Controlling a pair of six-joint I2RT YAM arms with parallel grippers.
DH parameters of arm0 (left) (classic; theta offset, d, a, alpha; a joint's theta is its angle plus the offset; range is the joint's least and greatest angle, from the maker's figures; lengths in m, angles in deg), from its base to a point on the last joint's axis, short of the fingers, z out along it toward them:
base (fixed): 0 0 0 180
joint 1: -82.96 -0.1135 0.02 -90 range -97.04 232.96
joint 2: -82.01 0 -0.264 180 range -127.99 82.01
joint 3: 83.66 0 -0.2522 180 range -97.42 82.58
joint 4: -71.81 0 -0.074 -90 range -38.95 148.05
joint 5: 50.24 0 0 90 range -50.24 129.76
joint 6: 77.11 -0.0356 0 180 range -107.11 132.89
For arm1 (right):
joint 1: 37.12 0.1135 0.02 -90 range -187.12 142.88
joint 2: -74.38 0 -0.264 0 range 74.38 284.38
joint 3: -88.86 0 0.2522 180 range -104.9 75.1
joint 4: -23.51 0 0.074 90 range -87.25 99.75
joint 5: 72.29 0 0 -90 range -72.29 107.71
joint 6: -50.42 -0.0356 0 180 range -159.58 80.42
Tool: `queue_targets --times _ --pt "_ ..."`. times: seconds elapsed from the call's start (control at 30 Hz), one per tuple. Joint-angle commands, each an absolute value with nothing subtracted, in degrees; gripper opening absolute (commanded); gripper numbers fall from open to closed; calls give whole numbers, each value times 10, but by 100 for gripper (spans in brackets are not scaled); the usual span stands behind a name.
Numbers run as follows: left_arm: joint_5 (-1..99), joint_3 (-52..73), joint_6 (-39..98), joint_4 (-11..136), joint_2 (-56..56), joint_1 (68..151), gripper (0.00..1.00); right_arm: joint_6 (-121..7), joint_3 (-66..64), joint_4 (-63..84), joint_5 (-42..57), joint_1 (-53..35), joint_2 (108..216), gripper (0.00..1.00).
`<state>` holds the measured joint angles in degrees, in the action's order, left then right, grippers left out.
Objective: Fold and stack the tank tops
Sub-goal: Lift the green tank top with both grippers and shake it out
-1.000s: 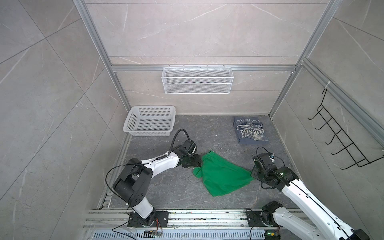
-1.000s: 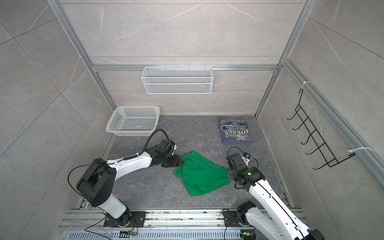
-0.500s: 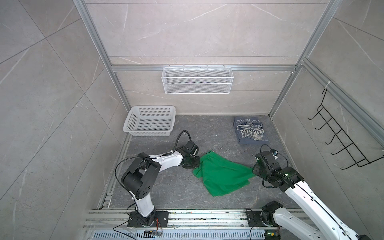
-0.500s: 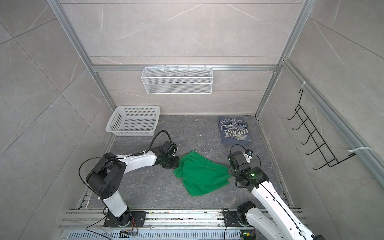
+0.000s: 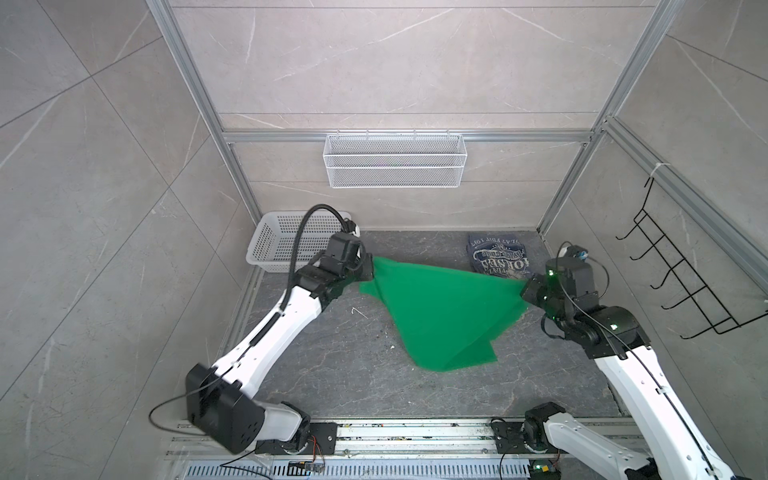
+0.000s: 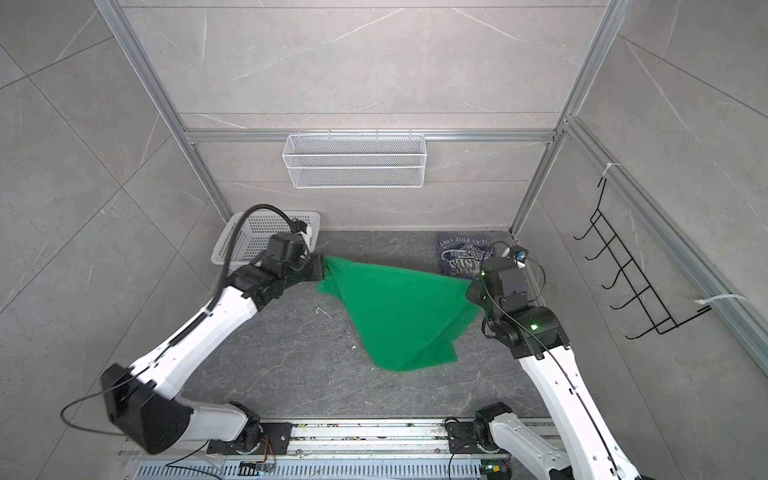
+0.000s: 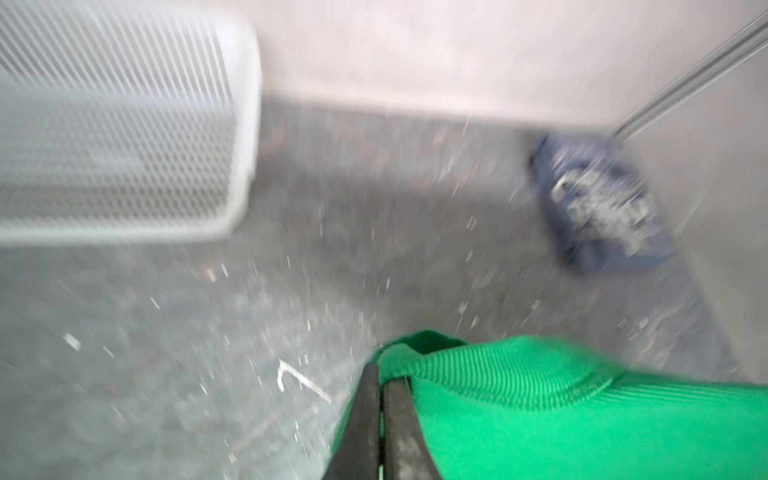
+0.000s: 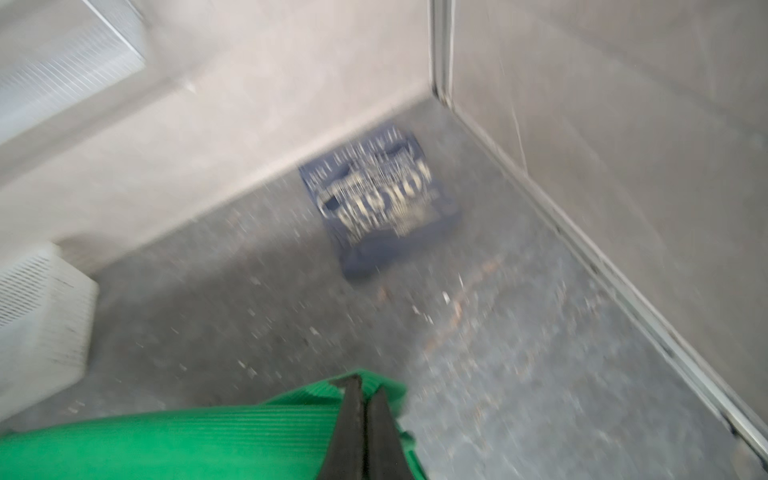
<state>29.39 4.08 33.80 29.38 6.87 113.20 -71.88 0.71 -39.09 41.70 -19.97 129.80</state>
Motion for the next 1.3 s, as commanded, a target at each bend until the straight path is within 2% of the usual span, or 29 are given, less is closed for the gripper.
queue_targets --times 0.0,0.2,0.43,0.67,1.0,1.1,1.27 --pt "260 15 272 278 128 1134 0 -655 -51 -364 387 -204 1304 0" --pt "274 15 245 292 201 1134 0 -634 -108 -359 330 -204 1313 0" --pt "306 77 265 295 231 1134 0 -631 -58 -362 310 -204 1290 0" --pt "328 132 289 294 226 1133 0 -632 -3 -376 360 -205 1269 0" --pt "244 -14 279 241 100 1131 0 -625 -121 -377 349 -222 1387 0" --pt "260 -7 280 247 124 1132 0 -625 -133 -385 333 -224 1374 0" --pt "282 55 295 244 226 1132 0 -626 -102 -408 321 -224 1297 0"
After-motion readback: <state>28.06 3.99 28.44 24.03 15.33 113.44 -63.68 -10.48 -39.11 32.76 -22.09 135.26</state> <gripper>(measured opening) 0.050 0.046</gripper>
